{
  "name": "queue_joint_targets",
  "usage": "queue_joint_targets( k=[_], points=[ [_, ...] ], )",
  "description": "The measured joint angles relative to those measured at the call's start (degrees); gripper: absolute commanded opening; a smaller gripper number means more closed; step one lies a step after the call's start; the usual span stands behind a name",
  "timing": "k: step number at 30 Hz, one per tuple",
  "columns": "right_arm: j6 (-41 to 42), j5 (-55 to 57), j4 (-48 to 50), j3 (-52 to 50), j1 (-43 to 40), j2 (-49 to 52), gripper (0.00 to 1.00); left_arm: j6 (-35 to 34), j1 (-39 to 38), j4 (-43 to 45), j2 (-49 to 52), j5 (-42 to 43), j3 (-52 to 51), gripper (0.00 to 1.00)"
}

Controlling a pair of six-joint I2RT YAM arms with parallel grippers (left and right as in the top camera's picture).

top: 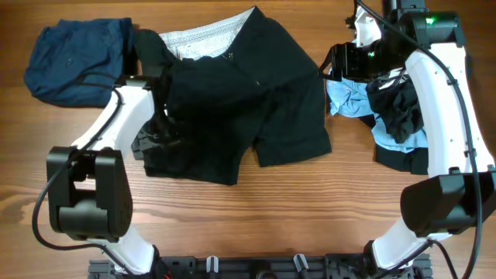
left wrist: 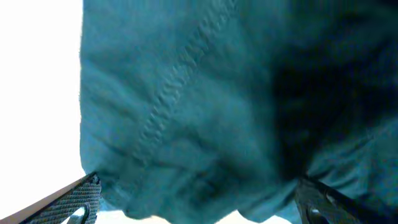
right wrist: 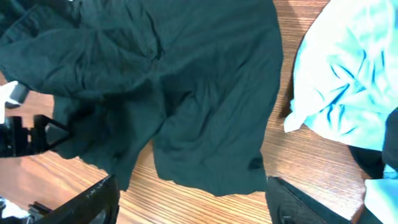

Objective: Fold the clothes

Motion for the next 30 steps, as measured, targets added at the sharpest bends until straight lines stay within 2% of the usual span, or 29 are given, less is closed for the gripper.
queue_joint_targets(
  k=[7, 8, 12, 13, 16, 17, 24, 30],
  points=[
    [0.00, 0.68, 0.98, 0.00, 0.00, 0.00, 0.78, 0.15, 2.21, 3.19, 0.00, 0.02, -1.68, 0.79],
    [0.00, 0.68, 1.05, 0.00, 0.00, 0.00, 0.78, 0.20, 2.21, 3.82, 0.00, 0.02, -2.80, 0.74],
    [0.00, 0.85, 1.07, 0.00, 0.00, 0.00, 0.78, 0.04, 2.21, 4.83, 0.00, 0.07, -4.81, 0.35],
    [0.00, 0.85, 1.05, 0.00, 0.00, 0.00, 0.78, 0.44, 2.21, 5.25, 0.00, 0.00, -5.14, 0.31],
    [0.00, 0.85, 1.07, 0.00, 0.00, 0.00, 0.78, 0.33, 2.21, 5.44, 0.00, 0.24, -5.55, 0.08],
    [0.00, 0.85, 1.05, 0.00, 0.00, 0.00, 0.78, -0.02, 2.21, 5.57, 0.00, 0.28, -5.60, 0.04],
    [0.00, 0.85, 1.05, 0.00, 0.00, 0.00, 0.78, -1.99, 2.95, 3.76, 0.00, -1.03, -5.62, 0.04],
    [-0.02, 0.85, 1.05, 0.00, 0.00, 0.00, 0.82, -6.56, 11.34, 1.44, -0.37, -2.27, -5.64, 0.04]
  ],
)
